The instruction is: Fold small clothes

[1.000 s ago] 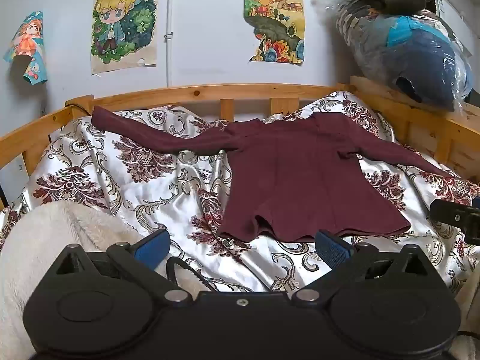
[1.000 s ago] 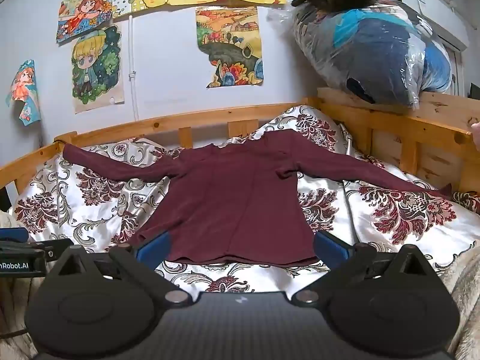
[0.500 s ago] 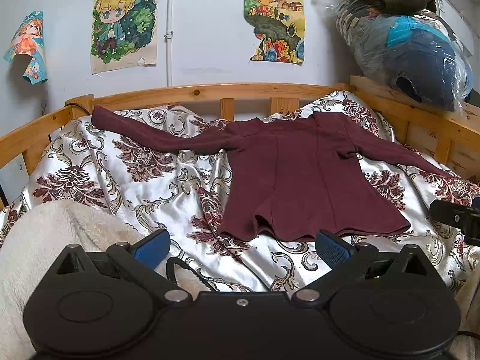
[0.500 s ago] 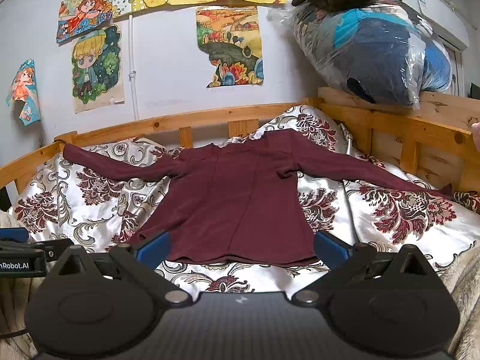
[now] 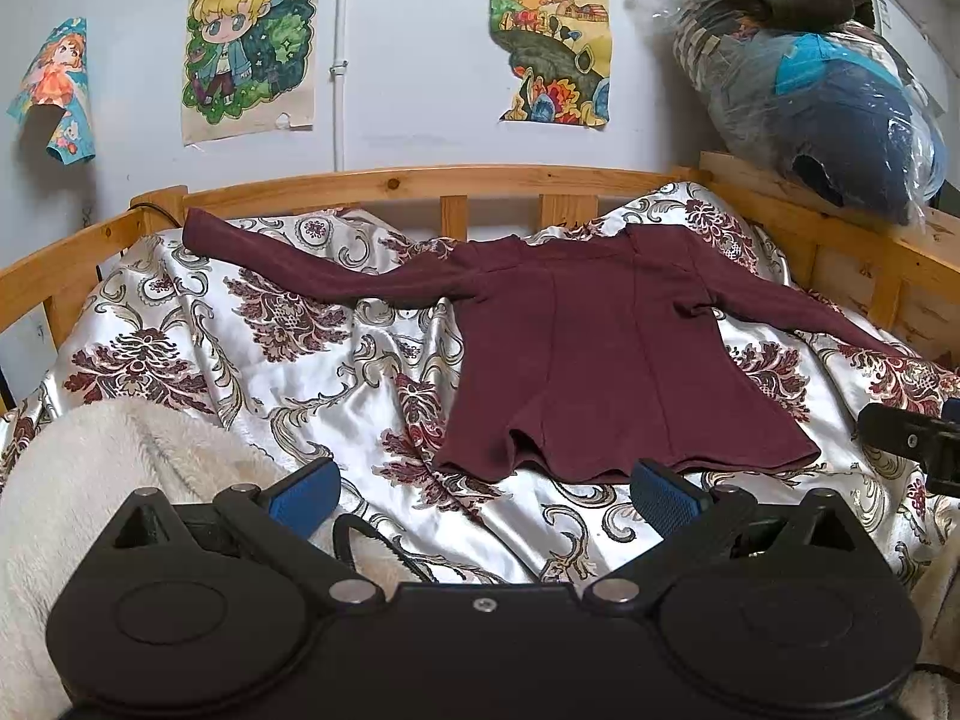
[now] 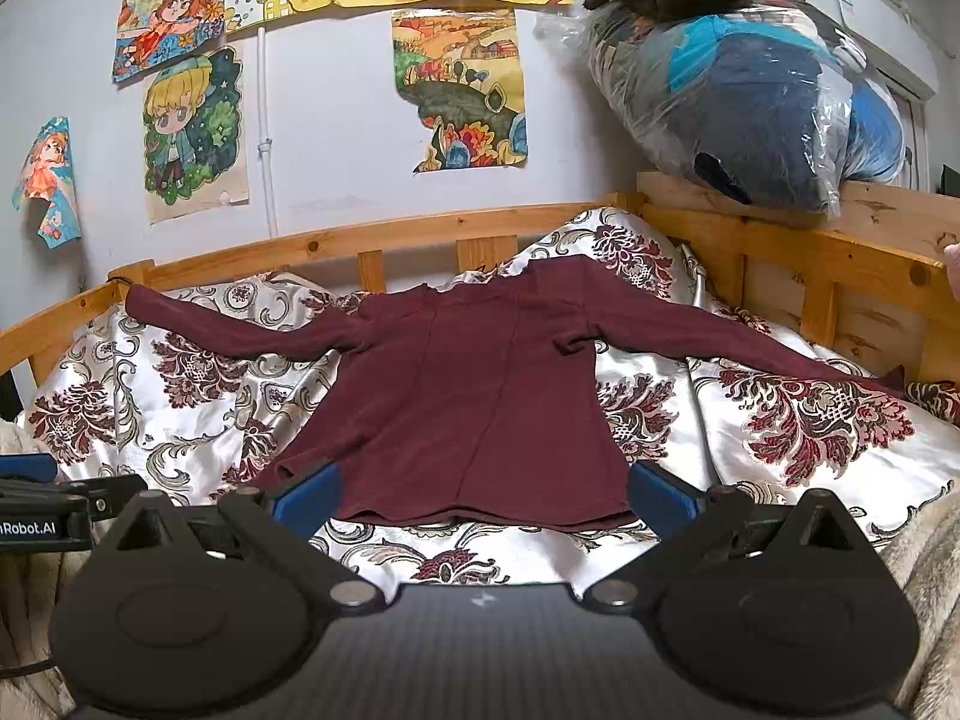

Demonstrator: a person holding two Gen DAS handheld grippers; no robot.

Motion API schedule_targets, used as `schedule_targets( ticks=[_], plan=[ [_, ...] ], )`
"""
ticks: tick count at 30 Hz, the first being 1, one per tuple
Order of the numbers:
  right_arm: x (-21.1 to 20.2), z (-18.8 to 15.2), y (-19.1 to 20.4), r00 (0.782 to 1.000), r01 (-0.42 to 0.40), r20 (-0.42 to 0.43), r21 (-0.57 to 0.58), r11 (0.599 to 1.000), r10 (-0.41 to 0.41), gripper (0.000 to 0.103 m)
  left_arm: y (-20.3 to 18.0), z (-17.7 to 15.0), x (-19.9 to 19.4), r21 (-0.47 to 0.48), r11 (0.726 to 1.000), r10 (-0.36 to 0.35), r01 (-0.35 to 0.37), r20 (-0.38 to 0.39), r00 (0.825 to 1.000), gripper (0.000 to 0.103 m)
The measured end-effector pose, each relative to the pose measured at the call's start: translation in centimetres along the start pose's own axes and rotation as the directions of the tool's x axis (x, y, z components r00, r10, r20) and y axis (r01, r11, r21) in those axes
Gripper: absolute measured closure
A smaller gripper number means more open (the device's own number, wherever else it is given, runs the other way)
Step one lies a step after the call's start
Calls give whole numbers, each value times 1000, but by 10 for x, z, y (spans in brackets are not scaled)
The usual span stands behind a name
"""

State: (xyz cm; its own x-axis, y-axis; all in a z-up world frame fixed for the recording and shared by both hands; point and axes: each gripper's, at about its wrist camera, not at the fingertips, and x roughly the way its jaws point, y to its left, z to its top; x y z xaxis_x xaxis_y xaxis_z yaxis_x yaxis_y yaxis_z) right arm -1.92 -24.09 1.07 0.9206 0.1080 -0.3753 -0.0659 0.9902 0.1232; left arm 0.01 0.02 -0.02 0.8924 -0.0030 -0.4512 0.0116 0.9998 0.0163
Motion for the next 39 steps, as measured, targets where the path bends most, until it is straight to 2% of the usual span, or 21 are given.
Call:
schedule_targets(
  ticks=[39],
  plan=[
    [6, -3, 1, 1000, -2, -16, 7, 1000, 2, 0, 1, 0, 0, -4, 1000, -1, 1, -2, 1000, 1]
  ],
)
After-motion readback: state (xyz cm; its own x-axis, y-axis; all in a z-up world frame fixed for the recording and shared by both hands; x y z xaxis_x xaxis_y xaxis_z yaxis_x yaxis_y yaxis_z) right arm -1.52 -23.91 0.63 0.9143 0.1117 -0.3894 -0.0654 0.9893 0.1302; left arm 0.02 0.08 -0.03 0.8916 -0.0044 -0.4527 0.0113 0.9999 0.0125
